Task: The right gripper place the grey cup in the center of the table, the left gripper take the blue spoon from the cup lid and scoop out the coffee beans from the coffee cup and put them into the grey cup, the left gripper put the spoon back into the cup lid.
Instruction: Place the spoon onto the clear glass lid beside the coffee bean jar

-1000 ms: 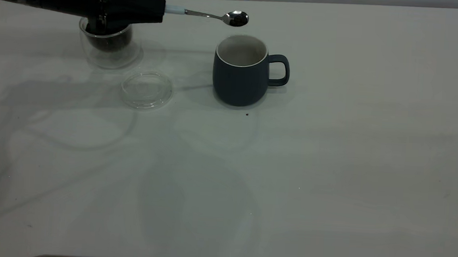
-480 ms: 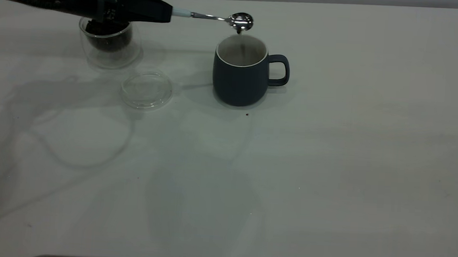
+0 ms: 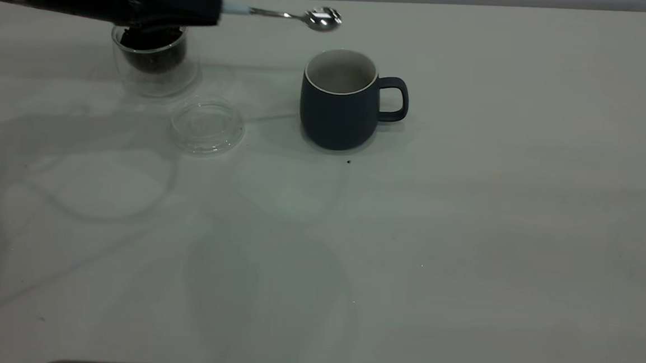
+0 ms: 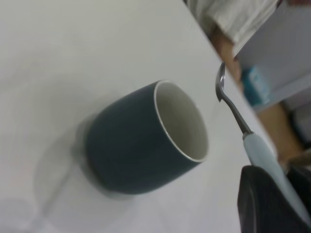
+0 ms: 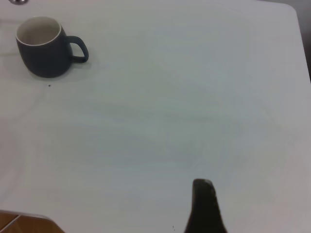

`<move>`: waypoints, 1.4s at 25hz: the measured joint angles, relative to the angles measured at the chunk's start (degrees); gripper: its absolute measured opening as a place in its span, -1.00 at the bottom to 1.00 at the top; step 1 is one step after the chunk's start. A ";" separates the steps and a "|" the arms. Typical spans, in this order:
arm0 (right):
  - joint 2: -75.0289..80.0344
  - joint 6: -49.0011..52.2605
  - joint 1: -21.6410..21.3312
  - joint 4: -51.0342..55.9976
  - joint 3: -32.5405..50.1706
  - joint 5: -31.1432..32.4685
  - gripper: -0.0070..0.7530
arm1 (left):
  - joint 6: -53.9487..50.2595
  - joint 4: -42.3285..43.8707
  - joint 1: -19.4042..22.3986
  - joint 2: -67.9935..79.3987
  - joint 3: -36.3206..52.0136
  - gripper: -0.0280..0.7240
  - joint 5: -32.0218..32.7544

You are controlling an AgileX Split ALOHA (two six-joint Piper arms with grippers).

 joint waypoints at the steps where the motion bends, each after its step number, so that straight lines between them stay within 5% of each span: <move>1: 0.00 0.00 0.00 0.00 0.00 0.00 0.53 | -2.06 0.13 0.76 0.00 0.00 -0.57 0.42; 8: 0.00 0.00 0.00 0.00 0.00 0.00 0.53 | -12.71 6.69 5.66 -0.87 2.43 -0.57 0.76; 24: 0.00 0.00 0.00 0.00 0.00 0.00 0.53 | -11.85 9.30 20.71 -1.20 12.75 -0.57 0.38; 35: 0.00 0.00 0.00 0.00 0.00 0.00 0.53 | -11.51 5.96 18.18 1.22 13.57 -0.57 -9.04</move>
